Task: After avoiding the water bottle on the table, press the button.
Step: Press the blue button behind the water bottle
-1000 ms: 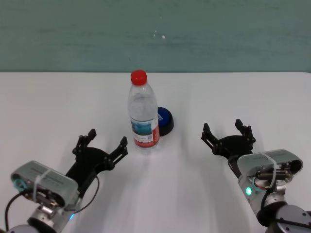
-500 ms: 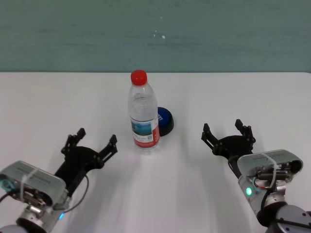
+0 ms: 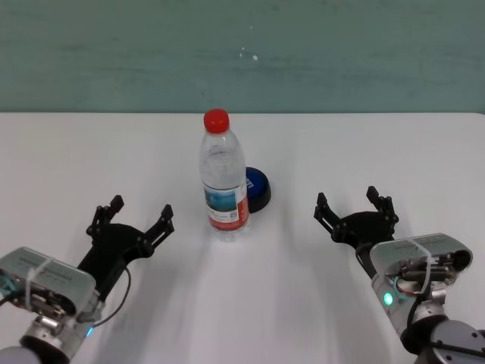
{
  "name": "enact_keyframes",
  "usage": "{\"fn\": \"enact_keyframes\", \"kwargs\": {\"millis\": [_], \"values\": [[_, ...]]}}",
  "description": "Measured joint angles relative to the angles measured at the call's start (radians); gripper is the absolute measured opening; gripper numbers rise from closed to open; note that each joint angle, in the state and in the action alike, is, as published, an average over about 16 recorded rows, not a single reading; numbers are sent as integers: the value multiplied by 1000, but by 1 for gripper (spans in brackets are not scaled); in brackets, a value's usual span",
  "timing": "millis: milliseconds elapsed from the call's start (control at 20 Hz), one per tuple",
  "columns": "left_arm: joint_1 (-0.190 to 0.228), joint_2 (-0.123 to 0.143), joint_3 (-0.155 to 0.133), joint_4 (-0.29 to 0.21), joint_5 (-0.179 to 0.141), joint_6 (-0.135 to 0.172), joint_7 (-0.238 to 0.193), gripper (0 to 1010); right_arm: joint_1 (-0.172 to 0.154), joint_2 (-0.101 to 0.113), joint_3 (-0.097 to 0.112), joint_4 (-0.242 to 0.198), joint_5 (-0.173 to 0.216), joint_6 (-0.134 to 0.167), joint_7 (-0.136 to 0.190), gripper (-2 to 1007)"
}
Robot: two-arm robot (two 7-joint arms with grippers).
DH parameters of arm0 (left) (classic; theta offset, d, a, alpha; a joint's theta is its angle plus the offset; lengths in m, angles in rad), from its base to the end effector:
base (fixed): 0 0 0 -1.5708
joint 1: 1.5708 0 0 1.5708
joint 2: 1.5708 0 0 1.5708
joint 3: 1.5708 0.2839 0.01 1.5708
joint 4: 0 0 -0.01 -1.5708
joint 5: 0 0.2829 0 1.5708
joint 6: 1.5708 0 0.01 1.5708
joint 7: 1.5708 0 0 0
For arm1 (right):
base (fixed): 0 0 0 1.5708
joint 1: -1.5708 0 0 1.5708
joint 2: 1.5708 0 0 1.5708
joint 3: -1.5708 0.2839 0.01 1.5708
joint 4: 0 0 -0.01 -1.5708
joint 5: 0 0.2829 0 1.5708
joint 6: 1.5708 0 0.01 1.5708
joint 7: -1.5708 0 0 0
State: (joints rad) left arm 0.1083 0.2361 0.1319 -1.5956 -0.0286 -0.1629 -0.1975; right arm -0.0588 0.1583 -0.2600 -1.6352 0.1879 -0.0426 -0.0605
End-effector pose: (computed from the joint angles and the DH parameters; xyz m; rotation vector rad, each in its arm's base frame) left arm 0.2675 0.0280 -0.3172 0.1111 -0.1755 1.2079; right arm 0.2756 0.0335 -0.3002 0.0397 0.0387 -1.3661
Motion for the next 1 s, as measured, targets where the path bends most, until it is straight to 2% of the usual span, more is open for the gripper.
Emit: {"fn": "enact_keyframes", "kwargs": {"millis": [400,1000], "values": [[-35,-10,-4,33,12,-7,8,1010,0,0,0,0,0,0,0,1004],[-115,-29,6,102,27,-14,10,1010,0,0,0,0,0,0,0,1004]]}}
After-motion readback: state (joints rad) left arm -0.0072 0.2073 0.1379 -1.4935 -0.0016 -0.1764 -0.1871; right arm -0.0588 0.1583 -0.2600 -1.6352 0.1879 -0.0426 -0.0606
